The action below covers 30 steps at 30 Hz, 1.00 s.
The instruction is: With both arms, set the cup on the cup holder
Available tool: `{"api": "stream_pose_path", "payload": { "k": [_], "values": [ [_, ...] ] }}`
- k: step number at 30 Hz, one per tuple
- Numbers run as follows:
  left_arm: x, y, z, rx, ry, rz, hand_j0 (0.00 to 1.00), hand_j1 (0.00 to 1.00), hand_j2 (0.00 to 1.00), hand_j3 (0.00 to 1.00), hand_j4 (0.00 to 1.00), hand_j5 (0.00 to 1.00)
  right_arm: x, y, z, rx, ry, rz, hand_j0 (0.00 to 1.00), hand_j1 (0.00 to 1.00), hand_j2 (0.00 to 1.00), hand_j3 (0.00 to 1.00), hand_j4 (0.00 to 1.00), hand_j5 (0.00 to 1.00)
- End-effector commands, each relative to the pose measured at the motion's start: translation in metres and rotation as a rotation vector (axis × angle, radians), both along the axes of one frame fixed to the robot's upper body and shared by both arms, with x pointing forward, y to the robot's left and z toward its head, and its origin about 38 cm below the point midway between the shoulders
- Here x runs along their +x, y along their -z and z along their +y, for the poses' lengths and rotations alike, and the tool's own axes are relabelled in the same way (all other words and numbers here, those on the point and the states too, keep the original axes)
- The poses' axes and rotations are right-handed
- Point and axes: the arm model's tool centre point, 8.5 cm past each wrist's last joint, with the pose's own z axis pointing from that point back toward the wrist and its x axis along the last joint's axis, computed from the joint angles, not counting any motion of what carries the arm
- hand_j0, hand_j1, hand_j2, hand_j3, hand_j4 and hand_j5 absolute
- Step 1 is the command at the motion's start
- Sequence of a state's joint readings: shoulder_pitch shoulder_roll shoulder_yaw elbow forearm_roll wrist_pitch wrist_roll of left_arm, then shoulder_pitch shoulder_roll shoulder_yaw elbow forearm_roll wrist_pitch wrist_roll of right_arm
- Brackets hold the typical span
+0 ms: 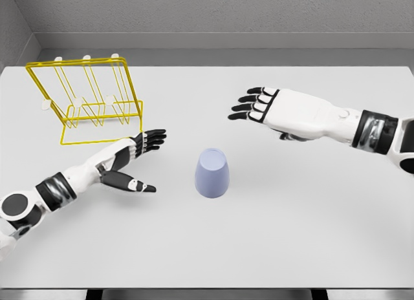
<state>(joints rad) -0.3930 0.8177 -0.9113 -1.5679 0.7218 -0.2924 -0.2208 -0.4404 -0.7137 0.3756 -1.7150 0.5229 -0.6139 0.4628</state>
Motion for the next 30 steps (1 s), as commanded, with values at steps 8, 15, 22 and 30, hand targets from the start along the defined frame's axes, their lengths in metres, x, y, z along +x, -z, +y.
{"api": "stream_pose_path", "payload": {
  "k": [8,15,22,30],
  "values": [
    [0.002,0.005,-0.041,-0.04,0.06,0.028,1.0,1.0,1.0,1.0,1.0,1.0,-0.023,-0.022,-0.12,0.279,0.262,0.062,1.0,1.0,1.0,1.0,1.0,1.0],
    [0.004,0.006,-0.051,-0.038,0.064,0.063,1.0,1.0,1.0,1.0,1.0,1.0,-0.021,-0.015,-0.144,0.332,0.352,0.062,1.0,1.0,1.0,1.0,1.0,1.0],
    [0.01,0.005,-0.067,-0.04,0.07,0.107,1.0,1.0,1.0,1.0,1.0,1.0,-0.019,-0.007,-0.147,0.349,0.369,0.079,1.0,1.0,1.0,1.0,1.0,1.0],
    [0.015,0.003,-0.076,-0.052,0.076,0.097,1.0,1.0,1.0,1.0,1.0,1.0,-0.03,0.003,-0.135,0.351,0.341,0.102,1.0,1.0,1.0,1.0,1.0,1.0]
  ]
}}
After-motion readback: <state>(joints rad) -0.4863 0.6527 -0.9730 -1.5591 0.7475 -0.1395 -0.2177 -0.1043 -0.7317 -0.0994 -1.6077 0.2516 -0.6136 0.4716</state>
